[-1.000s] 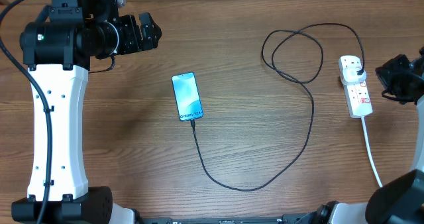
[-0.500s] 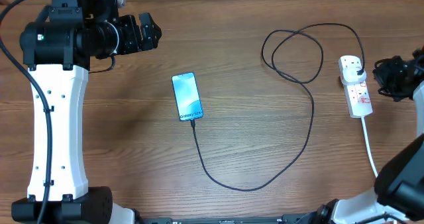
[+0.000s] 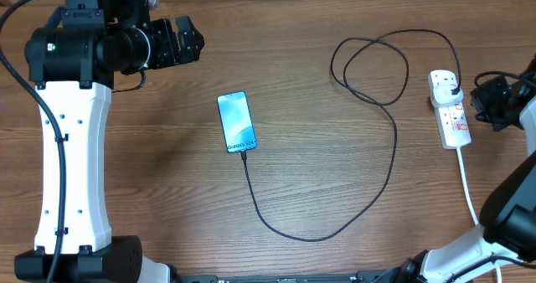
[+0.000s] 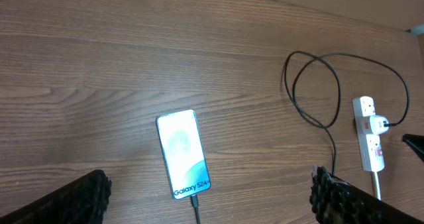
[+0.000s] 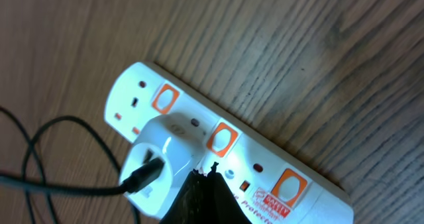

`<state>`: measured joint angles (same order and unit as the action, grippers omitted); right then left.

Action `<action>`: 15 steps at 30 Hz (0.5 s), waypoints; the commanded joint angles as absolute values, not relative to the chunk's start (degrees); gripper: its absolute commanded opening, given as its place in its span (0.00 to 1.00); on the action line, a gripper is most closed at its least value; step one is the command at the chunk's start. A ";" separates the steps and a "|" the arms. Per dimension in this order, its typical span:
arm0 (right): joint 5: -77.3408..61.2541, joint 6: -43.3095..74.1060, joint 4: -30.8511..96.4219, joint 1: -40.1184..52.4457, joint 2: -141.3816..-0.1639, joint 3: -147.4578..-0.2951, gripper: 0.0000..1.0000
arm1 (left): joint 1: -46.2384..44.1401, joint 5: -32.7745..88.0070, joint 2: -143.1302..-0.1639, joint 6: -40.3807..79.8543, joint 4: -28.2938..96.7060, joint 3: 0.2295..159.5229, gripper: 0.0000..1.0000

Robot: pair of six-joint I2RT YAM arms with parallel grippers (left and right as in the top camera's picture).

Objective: Plug charger to phone and switch on socket

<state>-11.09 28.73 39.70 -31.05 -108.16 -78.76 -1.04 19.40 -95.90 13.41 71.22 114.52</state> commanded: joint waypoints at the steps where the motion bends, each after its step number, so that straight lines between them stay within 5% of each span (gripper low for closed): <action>1: -10.35 30.09 39.03 -31.27 -110.28 -80.34 0.04 | -1.19 18.85 -96.25 13.32 71.35 114.52 1.00; 15: -11.09 30.30 36.75 -31.20 -114.59 -80.34 0.04 | -1.19 18.85 -96.25 13.32 71.35 114.52 1.00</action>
<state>-11.14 30.00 37.30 -31.05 -112.95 -78.76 -1.04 19.40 -95.90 13.41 71.22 114.52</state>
